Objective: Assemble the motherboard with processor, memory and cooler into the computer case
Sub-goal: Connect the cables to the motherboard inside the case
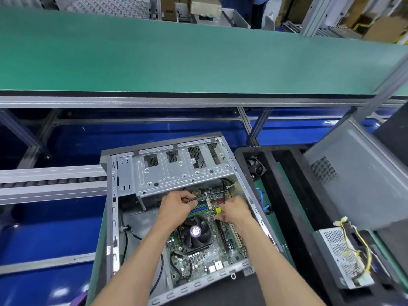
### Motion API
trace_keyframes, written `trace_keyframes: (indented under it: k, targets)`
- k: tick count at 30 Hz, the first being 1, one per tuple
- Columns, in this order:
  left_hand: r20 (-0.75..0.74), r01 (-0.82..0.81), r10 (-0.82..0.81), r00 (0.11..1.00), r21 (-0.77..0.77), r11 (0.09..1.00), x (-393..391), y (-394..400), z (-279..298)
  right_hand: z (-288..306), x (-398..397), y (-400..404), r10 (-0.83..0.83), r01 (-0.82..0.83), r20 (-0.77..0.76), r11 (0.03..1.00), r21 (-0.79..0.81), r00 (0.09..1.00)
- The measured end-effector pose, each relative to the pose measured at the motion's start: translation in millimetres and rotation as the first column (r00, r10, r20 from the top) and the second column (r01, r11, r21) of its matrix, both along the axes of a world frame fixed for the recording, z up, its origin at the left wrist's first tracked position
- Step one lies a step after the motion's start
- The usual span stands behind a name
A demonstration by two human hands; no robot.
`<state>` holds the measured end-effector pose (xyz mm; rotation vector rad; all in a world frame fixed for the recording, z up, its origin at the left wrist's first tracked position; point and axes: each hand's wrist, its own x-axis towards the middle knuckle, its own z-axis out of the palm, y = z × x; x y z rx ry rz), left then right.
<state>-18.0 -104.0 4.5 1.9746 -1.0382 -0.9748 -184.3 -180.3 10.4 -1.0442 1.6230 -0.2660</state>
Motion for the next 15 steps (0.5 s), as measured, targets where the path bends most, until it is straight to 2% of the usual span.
trace_keyframes:
  k: [9, 15]
  targets:
    - [0.023, 0.056, -0.056, 0.998, -0.009, 0.998, -9, -2, -7, 5, -2, 1, -0.221, 0.185, 0.223, 0.967, 0.173, 0.949]
    - [0.011, 0.059, -0.059, 0.998, -0.015, 0.998, -9, 0, -8, 11, -4, 5, -0.283, 0.152, 0.406, 0.933, 0.325, 0.869]
